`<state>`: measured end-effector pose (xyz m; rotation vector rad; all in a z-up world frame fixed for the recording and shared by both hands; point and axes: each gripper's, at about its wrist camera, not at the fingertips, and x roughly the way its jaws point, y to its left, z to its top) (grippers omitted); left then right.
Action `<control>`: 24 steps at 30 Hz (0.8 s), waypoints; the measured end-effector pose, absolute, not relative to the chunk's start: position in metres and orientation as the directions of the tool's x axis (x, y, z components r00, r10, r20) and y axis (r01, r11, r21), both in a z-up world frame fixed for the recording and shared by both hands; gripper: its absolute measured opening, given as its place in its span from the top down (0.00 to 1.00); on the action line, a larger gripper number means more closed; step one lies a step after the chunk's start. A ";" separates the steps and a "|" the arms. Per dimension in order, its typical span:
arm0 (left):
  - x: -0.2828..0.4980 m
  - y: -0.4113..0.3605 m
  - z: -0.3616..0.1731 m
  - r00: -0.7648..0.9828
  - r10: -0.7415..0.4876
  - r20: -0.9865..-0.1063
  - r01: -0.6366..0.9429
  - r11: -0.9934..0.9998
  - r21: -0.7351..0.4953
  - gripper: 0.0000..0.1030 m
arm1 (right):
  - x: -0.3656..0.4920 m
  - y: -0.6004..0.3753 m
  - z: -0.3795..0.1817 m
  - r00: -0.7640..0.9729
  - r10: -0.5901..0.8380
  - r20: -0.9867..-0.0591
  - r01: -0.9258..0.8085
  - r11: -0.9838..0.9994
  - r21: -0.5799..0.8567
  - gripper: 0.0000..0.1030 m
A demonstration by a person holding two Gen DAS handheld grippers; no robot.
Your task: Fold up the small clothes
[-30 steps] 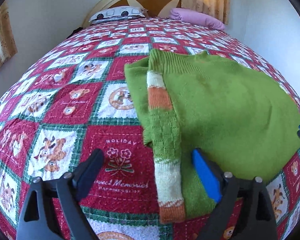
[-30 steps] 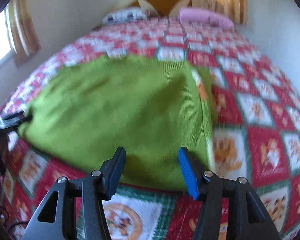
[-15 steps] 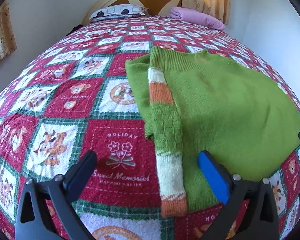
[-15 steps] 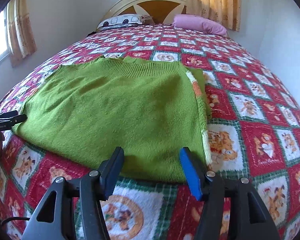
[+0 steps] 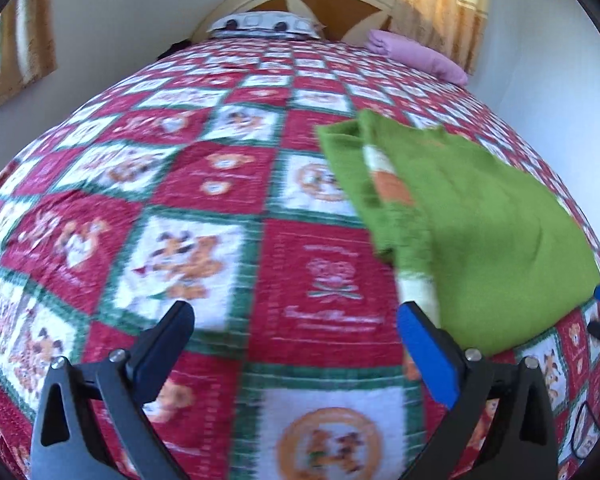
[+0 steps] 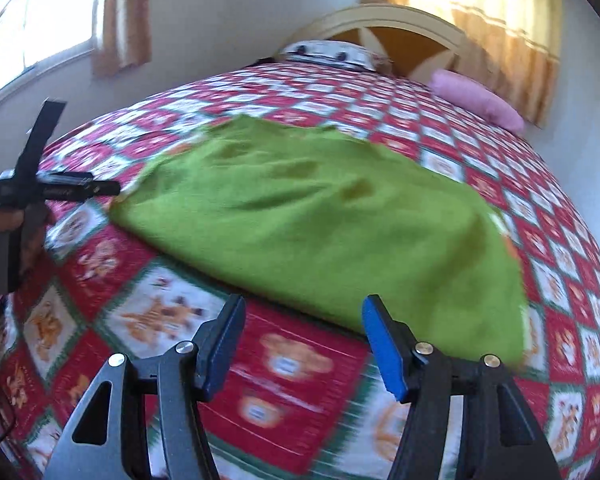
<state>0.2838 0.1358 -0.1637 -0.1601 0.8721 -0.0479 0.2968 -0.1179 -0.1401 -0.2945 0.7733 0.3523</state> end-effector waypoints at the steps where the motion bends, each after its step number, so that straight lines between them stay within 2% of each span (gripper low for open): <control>1: 0.284 0.140 -0.164 0.645 -0.110 -0.756 -0.032 0.985 -0.170 0.00 | 0.297 -0.111 -0.142 0.656 0.206 -0.726 -0.424 0.896 -0.129 0.40; 11: 0.298 0.162 -0.161 0.650 -0.093 -0.754 -0.077 0.979 -0.187 0.00 | 0.290 -0.027 -0.149 0.658 0.245 -0.712 -0.559 0.793 -0.243 0.40; 24: 0.353 0.152 -0.152 0.632 -0.251 -0.733 0.002 0.947 -0.322 0.00 | 0.287 0.066 -0.179 0.699 0.200 -0.686 -0.619 0.650 -0.441 0.40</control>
